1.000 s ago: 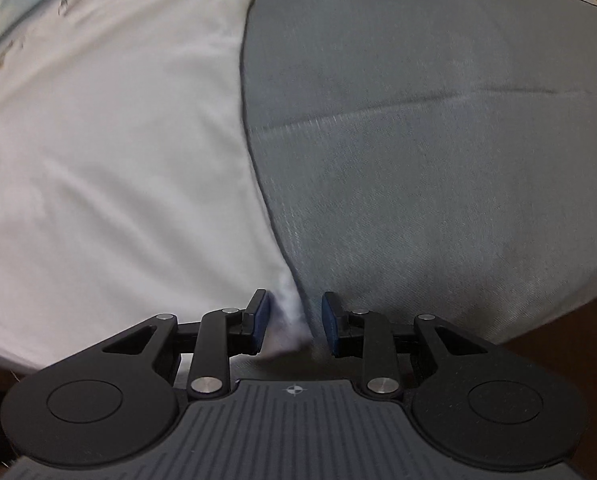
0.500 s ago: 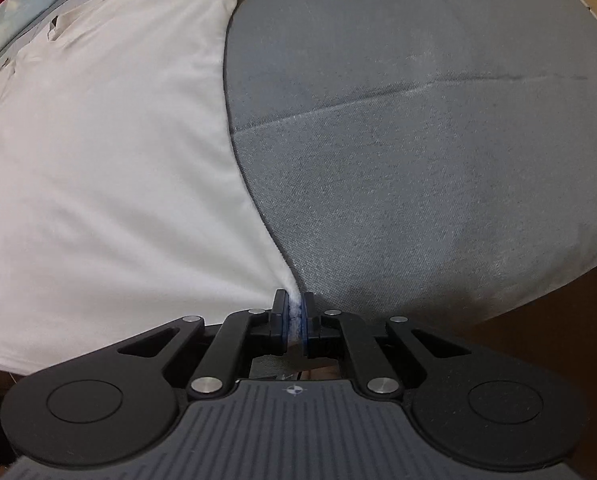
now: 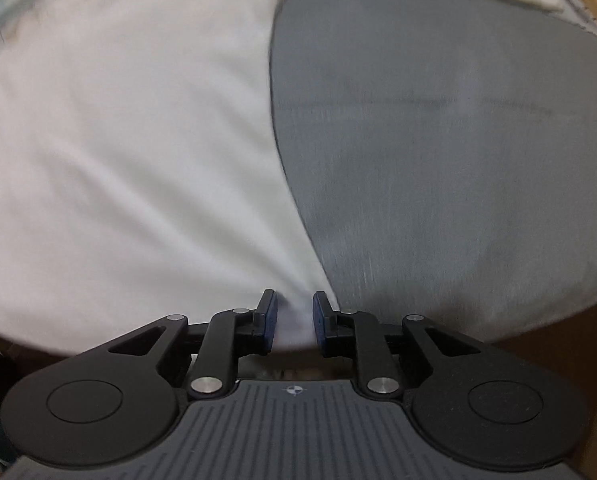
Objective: Fold small clothes
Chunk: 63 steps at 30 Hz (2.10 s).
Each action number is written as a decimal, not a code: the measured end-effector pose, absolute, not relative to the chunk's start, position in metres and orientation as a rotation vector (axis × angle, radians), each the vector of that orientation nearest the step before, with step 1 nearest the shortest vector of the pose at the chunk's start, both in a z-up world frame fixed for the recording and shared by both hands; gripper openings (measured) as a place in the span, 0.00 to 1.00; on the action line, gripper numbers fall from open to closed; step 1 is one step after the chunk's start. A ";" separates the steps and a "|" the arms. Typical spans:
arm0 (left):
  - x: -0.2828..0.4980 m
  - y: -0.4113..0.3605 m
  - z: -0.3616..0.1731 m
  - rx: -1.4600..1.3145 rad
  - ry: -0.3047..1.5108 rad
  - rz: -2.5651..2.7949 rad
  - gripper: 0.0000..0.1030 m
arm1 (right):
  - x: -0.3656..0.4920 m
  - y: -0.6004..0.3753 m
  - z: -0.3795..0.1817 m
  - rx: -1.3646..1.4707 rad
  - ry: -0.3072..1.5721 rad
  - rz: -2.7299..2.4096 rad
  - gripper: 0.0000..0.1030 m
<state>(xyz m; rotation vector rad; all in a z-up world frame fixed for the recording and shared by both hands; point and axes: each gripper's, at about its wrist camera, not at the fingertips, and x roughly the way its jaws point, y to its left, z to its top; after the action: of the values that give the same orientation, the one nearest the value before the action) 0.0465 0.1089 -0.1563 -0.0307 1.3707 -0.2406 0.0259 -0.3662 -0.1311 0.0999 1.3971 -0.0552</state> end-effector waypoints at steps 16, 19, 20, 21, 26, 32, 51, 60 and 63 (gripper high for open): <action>0.050 0.111 -0.157 -0.027 1.372 -0.196 0.15 | 0.028 -0.352 -0.140 0.032 1.399 -0.044 0.24; 0.049 0.114 -0.147 -0.076 1.327 -0.220 0.17 | 0.028 -0.349 -0.136 0.030 1.366 -0.032 0.25; 0.048 0.115 -0.142 -0.085 1.305 -0.218 0.18 | 0.030 -0.351 -0.131 0.043 1.343 -0.031 0.25; 0.049 0.114 -0.139 -0.090 1.283 -0.213 0.24 | 0.031 -0.351 -0.123 0.057 1.312 -0.027 0.25; 0.053 0.121 -0.124 -0.118 1.194 -0.170 0.38 | 0.033 -0.356 -0.092 0.111 1.159 -0.021 0.25; 0.065 0.122 -0.104 -0.163 1.029 -0.086 0.55 | 0.055 -0.347 -0.038 0.116 0.920 -0.023 0.25; 0.188 0.234 -0.038 -0.366 0.739 0.238 0.22 | 0.099 -0.275 -0.035 0.039 0.780 -0.003 0.51; 0.198 0.385 -0.122 -0.694 0.709 0.457 0.24 | 0.114 -0.273 -0.031 0.081 0.818 -0.020 0.04; 0.184 0.430 -0.142 -0.872 0.668 0.527 0.33 | 0.125 -0.271 -0.032 0.084 0.832 -0.012 0.05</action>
<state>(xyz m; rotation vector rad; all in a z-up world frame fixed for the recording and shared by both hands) 0.1842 0.4295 -0.1421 -0.8724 0.6681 0.5270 0.1254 -0.2707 -0.0322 0.0841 0.8317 -0.0124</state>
